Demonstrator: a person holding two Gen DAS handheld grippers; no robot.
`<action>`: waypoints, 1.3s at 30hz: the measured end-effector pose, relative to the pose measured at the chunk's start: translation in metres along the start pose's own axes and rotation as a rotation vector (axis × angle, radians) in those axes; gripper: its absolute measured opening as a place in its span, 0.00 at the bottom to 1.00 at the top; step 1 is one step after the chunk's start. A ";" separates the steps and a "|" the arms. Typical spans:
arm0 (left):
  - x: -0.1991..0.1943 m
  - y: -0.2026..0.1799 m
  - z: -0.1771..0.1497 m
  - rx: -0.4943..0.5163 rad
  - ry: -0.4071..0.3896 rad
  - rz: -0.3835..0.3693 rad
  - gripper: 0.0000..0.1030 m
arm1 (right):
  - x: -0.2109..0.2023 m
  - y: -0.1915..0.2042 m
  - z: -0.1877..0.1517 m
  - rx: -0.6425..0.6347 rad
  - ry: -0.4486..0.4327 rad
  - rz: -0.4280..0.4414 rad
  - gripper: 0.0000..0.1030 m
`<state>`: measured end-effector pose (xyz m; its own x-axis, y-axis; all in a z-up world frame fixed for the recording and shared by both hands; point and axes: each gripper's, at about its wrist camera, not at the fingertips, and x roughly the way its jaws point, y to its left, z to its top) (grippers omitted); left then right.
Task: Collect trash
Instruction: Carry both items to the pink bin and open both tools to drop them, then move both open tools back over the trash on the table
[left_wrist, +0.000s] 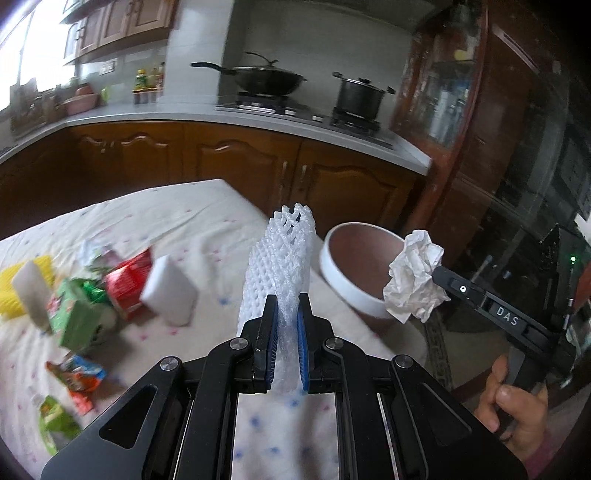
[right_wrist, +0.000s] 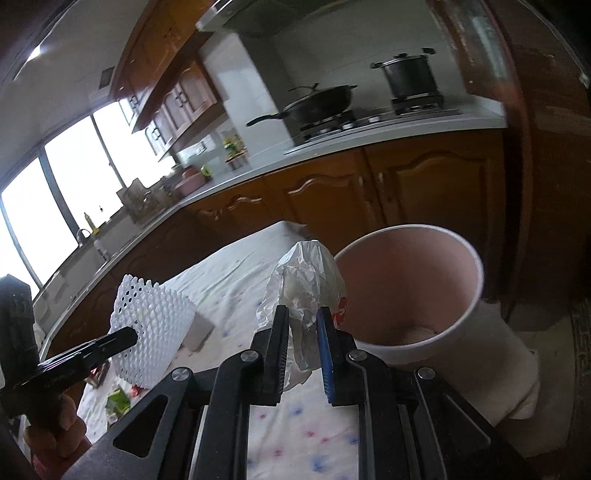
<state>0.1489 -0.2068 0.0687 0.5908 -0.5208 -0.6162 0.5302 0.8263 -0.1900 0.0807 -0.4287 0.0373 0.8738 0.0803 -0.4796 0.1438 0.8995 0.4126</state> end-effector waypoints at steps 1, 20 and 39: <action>0.003 -0.004 0.002 0.004 0.002 -0.008 0.08 | -0.001 -0.004 0.001 0.004 -0.003 -0.006 0.15; 0.098 -0.086 0.053 0.081 0.076 -0.156 0.08 | 0.012 -0.079 0.035 0.049 -0.025 -0.133 0.15; 0.170 -0.095 0.051 0.052 0.220 -0.130 0.47 | 0.041 -0.111 0.042 0.098 0.042 -0.152 0.42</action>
<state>0.2300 -0.3847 0.0214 0.3722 -0.5583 -0.7415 0.6273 0.7401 -0.2423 0.1206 -0.5431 0.0046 0.8186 -0.0339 -0.5734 0.3195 0.8564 0.4055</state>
